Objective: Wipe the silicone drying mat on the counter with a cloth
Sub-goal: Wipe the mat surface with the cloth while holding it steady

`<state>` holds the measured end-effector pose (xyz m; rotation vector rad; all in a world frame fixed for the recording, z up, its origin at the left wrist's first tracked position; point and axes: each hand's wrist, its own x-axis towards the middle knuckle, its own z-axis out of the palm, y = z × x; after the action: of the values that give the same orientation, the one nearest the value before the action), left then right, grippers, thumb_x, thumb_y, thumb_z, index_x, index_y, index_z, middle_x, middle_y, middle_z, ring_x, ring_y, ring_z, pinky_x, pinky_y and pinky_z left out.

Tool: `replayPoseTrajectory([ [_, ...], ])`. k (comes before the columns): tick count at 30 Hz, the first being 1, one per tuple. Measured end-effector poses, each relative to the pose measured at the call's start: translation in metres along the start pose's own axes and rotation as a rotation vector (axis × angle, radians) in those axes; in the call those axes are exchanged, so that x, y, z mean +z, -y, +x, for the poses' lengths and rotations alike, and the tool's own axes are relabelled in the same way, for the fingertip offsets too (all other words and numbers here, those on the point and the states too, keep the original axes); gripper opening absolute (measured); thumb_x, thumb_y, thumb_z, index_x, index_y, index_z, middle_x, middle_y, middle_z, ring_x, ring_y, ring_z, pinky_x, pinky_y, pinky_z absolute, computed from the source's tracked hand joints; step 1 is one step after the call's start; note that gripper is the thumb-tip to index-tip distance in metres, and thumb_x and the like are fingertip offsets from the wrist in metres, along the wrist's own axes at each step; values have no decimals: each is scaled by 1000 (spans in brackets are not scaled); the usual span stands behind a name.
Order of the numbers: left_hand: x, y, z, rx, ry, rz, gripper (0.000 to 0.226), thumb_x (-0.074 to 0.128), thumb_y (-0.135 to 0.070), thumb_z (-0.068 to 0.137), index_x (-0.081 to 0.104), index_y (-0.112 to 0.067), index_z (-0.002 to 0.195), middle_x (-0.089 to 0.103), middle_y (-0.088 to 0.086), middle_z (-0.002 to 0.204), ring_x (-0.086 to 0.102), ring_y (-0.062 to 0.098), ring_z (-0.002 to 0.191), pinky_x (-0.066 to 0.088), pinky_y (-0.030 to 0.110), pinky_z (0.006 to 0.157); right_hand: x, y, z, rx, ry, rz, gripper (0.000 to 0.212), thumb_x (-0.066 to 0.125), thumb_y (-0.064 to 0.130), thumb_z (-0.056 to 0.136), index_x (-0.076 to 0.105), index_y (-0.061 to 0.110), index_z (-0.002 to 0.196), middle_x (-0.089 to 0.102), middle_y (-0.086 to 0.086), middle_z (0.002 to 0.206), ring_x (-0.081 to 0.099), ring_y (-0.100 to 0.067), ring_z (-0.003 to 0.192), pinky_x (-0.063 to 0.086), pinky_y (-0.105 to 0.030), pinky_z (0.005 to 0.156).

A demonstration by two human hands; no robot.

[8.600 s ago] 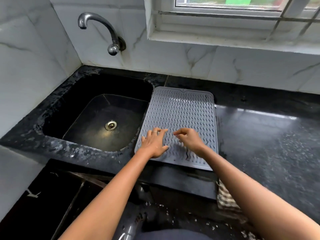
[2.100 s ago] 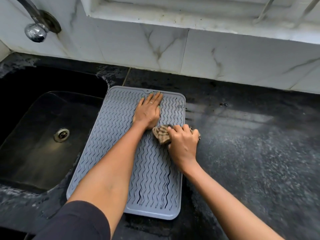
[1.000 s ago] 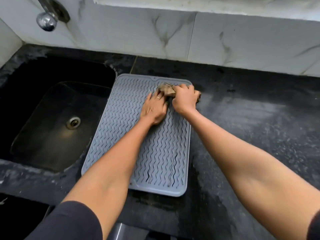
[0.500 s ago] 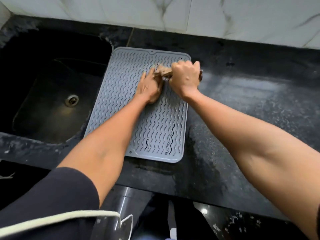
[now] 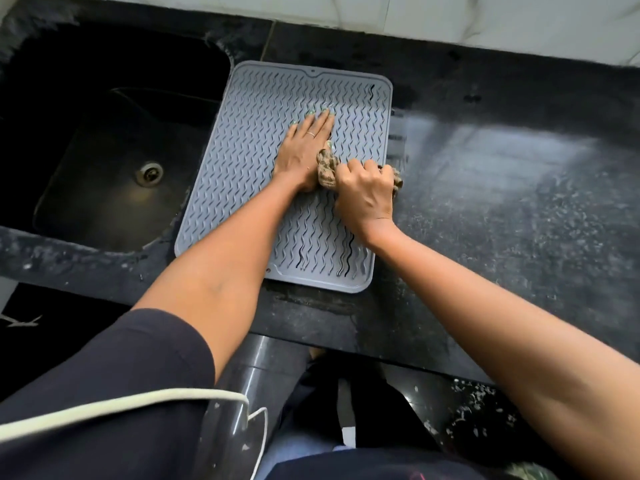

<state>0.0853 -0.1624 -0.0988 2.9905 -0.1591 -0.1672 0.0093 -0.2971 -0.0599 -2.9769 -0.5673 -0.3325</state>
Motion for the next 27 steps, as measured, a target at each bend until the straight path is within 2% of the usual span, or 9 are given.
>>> replayPoseTrajectory([
  [3,-3,-3,-4,-1,18,-25,67,39,-14,99,0,-18,153,-1,2,162,1,22,150,0,40,121,-10,-8,8,-33,50,183,16,48,2,74,64,5,75,67,-12,71,59,-24,62,35,-27,56],
  [6,-2,0,-27,0,-1,-83,57,29,-27,102,5,-20,153,2,0,162,1,21,150,0,41,123,-12,-27,47,118,-35,227,17,50,6,79,62,9,91,66,-11,94,59,-28,82,41,-33,68],
  [9,3,4,-51,5,3,-49,55,20,-31,102,4,-16,153,2,3,162,1,21,150,-2,40,122,-4,-37,77,136,146,170,39,47,-1,81,52,10,117,52,-16,124,49,-37,110,42,-44,89],
  [11,6,4,-58,-9,3,-35,56,20,-30,102,4,-15,153,1,3,162,1,20,150,-3,39,121,2,-28,74,93,241,91,42,48,-2,82,50,9,122,47,-18,129,44,-39,116,39,-49,94],
  [15,7,3,-55,-34,-14,-62,55,23,-25,101,7,-17,153,3,-1,162,3,18,150,0,37,120,5,1,11,102,78,73,35,49,-5,77,59,4,109,59,-16,114,50,-33,106,37,-48,89],
  [18,5,4,-56,-18,-10,-50,55,25,-27,101,9,-20,153,6,-2,162,6,18,150,2,38,120,-2,18,-51,89,-44,136,24,51,-7,66,65,4,82,66,-13,83,59,-31,77,42,-41,73],
  [21,2,2,-61,-18,-16,-68,55,24,-29,101,8,-20,153,6,0,162,6,18,150,1,38,120,-17,34,-91,12,-76,180,9,56,3,56,61,9,61,63,-8,61,56,-28,56,40,-31,55],
  [24,-3,-1,-68,-23,7,-74,54,24,-31,102,8,-20,153,5,0,162,6,19,150,2,41,121,-28,32,-88,29,-102,314,3,61,8,63,61,10,61,64,-9,60,57,-27,54,38,-28,52],
  [27,-2,1,-85,-31,20,-78,54,24,-34,103,10,-19,153,7,1,162,6,22,150,3,43,122,-31,20,-46,235,-222,395,12,53,5,77,64,10,77,68,-10,77,59,-24,71,34,-26,64],
])
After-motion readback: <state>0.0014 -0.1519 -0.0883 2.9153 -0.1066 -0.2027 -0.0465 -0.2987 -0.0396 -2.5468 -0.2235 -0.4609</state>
